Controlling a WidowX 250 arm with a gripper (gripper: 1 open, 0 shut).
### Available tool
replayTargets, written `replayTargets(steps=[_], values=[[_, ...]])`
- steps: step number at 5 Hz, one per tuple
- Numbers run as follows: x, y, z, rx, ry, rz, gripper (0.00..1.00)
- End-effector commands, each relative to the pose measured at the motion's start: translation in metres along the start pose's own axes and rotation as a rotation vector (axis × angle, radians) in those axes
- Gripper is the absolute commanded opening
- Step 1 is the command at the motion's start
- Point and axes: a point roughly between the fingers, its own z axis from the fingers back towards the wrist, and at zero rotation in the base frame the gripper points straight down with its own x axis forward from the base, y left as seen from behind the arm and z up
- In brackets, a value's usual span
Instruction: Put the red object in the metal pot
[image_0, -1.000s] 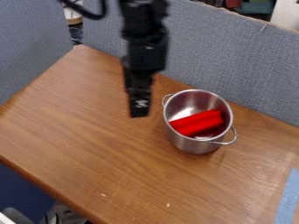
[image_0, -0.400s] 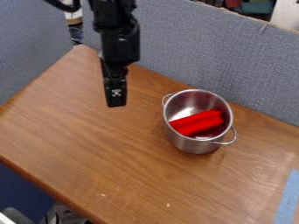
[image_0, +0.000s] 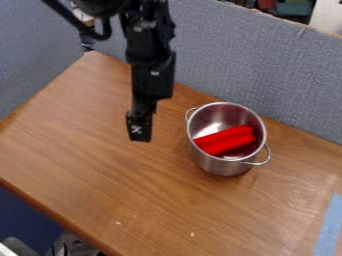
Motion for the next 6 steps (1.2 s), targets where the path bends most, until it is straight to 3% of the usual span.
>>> replayTargets(steps=[1, 2, 3, 4, 5, 6], values=[[-0.006, -0.005, -0.001, 0.037, -0.001, -0.103, 0.0], [-0.021, 0.019, -0.015, 0.033, 0.003, -0.066, 1.0], [-0.033, 0.036, -0.023, 0.041, 0.012, -0.052, 1.0], [-0.024, 0.036, -0.013, 0.045, 0.011, 0.014, 1.0], [-0.006, 0.032, -0.005, 0.042, 0.005, 0.077, 1.0], [-0.004, 0.042, -0.02, 0.047, 0.029, -0.015, 1.0]])
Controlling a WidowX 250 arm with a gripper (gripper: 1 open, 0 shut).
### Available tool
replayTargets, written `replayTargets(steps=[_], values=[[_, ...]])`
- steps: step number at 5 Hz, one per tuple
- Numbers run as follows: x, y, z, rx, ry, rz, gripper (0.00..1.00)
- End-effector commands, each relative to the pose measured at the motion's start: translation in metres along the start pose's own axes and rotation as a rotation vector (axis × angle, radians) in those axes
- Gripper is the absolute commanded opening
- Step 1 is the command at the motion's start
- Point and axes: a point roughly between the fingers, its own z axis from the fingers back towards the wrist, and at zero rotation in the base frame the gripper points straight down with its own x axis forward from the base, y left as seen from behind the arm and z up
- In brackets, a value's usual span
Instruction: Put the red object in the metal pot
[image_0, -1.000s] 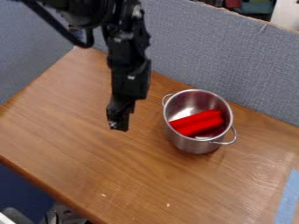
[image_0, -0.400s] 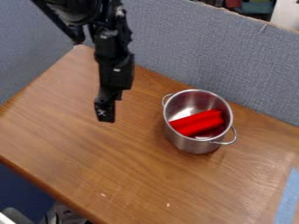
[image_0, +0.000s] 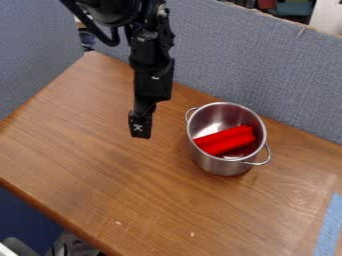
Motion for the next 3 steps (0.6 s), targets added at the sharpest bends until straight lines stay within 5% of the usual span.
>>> replayTargets(steps=[1, 3], values=[[-0.004, 0.0155, -0.0009, 0.062, -0.011, -0.014, 1.0], [-0.0043, 0.0132, -0.0028, 0.072, -0.028, -0.032, 1.0]])
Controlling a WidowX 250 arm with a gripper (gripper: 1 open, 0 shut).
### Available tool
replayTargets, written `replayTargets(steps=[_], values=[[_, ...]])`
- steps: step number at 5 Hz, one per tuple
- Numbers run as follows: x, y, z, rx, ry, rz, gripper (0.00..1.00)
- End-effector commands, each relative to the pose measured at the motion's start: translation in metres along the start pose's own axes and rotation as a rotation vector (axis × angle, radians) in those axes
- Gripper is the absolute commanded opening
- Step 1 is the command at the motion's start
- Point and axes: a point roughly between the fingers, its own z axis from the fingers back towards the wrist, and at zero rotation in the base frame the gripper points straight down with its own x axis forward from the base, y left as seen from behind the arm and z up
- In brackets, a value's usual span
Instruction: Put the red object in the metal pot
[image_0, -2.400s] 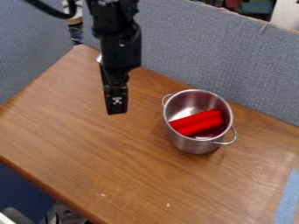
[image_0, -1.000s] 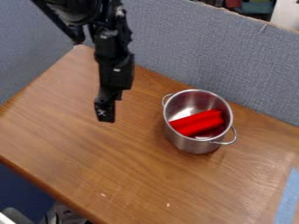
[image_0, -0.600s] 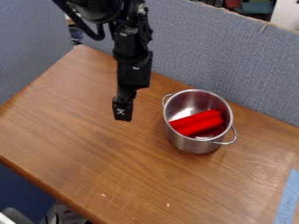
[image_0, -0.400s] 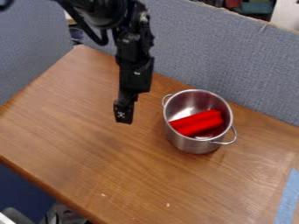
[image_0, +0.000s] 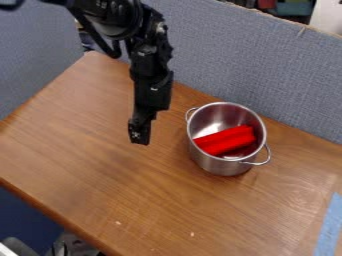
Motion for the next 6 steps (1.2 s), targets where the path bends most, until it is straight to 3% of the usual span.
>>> replayTargets(steps=[1, 2, 3, 4, 5, 6], values=[[-0.007, 0.008, 0.008, 0.031, -0.022, 0.005, 1.0], [0.042, 0.006, 0.029, 0.034, -0.035, -0.244, 1.0], [0.097, 0.007, 0.046, 0.046, -0.026, -0.44, 1.0], [0.089, 0.033, 0.03, 0.083, -0.047, -0.389, 0.0], [0.069, 0.046, 0.034, 0.115, -0.024, -0.369, 1.0], [0.049, 0.042, 0.022, 0.128, -0.004, -0.35, 1.0]])
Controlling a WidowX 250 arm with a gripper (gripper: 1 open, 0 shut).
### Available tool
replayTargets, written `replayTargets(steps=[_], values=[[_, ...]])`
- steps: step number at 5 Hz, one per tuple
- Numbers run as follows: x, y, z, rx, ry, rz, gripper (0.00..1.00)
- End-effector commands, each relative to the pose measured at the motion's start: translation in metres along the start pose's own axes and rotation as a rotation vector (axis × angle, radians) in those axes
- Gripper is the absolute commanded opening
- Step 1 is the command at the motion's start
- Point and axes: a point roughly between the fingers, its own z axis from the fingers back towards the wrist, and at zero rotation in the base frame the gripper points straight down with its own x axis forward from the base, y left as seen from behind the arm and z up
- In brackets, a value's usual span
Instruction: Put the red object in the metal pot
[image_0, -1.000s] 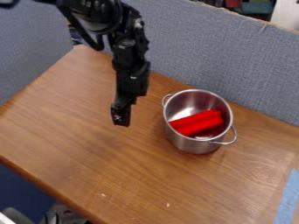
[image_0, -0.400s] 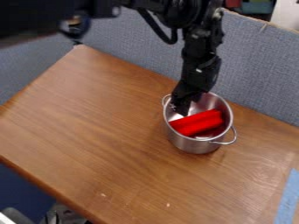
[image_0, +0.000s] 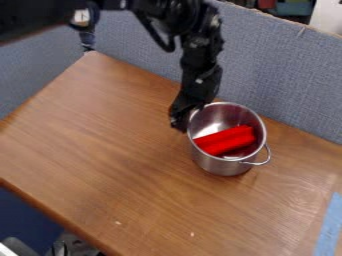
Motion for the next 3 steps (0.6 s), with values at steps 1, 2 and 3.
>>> replayTargets(steps=[1, 2, 3], values=[[-0.026, -0.005, 0.018, 0.101, 0.029, 0.026, 1.0], [-0.038, -0.015, 0.005, 0.137, 0.029, 0.021, 1.0], [-0.054, -0.028, -0.004, 0.175, 0.049, 0.062, 1.0]])
